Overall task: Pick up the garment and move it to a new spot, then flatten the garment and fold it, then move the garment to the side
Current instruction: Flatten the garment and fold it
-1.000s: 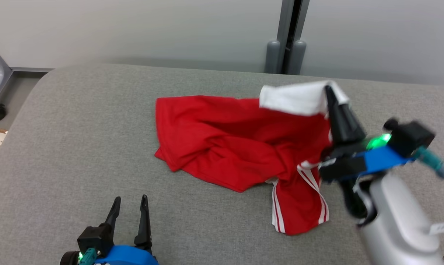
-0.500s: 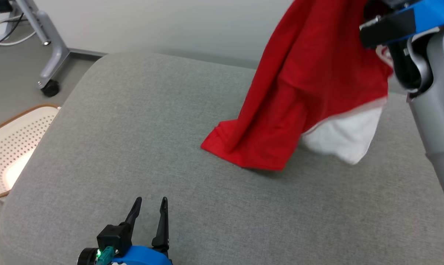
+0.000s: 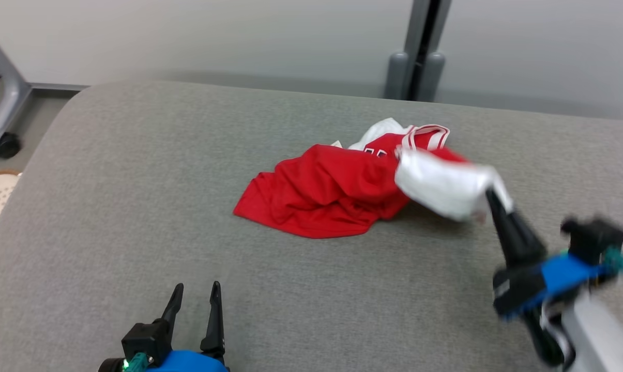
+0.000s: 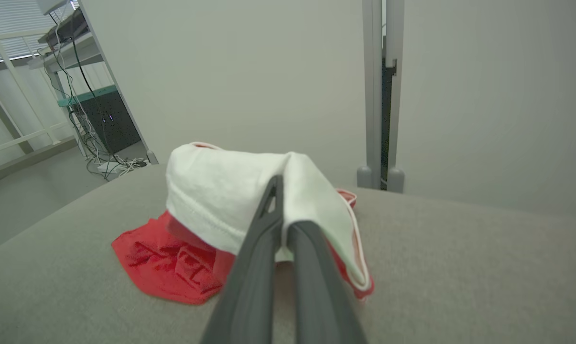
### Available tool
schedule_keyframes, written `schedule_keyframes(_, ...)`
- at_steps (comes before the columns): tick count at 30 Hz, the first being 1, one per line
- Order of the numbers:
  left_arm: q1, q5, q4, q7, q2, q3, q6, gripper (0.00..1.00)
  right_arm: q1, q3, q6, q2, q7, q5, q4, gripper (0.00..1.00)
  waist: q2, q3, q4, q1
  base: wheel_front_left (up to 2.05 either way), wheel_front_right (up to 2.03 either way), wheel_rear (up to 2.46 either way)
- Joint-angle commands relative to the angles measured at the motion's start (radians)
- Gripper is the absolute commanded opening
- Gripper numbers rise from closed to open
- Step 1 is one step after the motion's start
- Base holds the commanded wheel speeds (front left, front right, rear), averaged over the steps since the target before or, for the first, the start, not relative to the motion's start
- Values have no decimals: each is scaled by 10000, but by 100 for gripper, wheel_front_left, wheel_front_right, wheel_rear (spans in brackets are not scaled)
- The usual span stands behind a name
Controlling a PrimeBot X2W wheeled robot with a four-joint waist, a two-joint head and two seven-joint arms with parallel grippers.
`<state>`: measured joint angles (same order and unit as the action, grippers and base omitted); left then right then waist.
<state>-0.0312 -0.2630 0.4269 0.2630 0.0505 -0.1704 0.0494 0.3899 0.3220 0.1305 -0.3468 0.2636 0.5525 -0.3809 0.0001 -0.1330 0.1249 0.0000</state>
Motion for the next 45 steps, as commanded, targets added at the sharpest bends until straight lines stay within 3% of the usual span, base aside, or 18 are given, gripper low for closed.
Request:
schedule_keyframes(1,-157,83,-4,24,8,77,10,100,-507,-153,2,132,13,189,-55,0,-1,159,-267,0,0,0,0)
schedule_keyframes(6,-230,199,14,24,5,228,33,100,-2465,-149,2,201,8,379,-635,0,-1,318,-877,0,0,0,0)
schedule_keyframes(11,-115,128,54,24,3,276,52,100,-3091,277,2,-202,8,293,-1237,0,-1,491,-1228,0,0,0,0)
schedule_keyframes(12,-85,88,58,24,2,268,54,100,-3128,310,2,-253,7,276,-1394,12,-1,494,-1275,0,0,0,0)
schedule_keyframes(13,-72,99,74,24,3,257,60,100,-3115,278,2,-299,8,188,-1504,38,-1,492,-1315,0,0,0,0)
schedule_keyframes(14,-70,95,76,24,5,261,50,100,-3066,227,2,-299,8,80,-1593,90,-1,484,-1355,0,0,0,0)
schedule_keyframes(15,-81,67,75,24,5,271,31,100,-2999,80,2,-246,8,-22,-1691,100,-1,458,-1397,0,0,0,0)
schedule_keyframes(25,-1962,156,376,24,3,32,300,100,-2310,-1537,2,967,8,-1741,-935,100,-1,-312,-1708,0,0,0,0)
schedule_keyframes(31,-4672,172,2152,24,2,-605,610,100,-1838,-1438,2,1476,8,-2172,-540,100,-1,-911,-1962,0,0,0,0)
schedule_keyframes(35,-6783,-147,4071,-382,3,-1068,732,100,-1500,-1155,2,1707,7,-2222,-362,100,-1,-1349,-2259,0,0,0,0)
schedule_keyframes(45,-8843,-1603,6102,-2341,5,-2539,835,100,-1185,-796,2,1835,7,-2085,-478,100,-1,-1869,-2745,0,0,0,0)
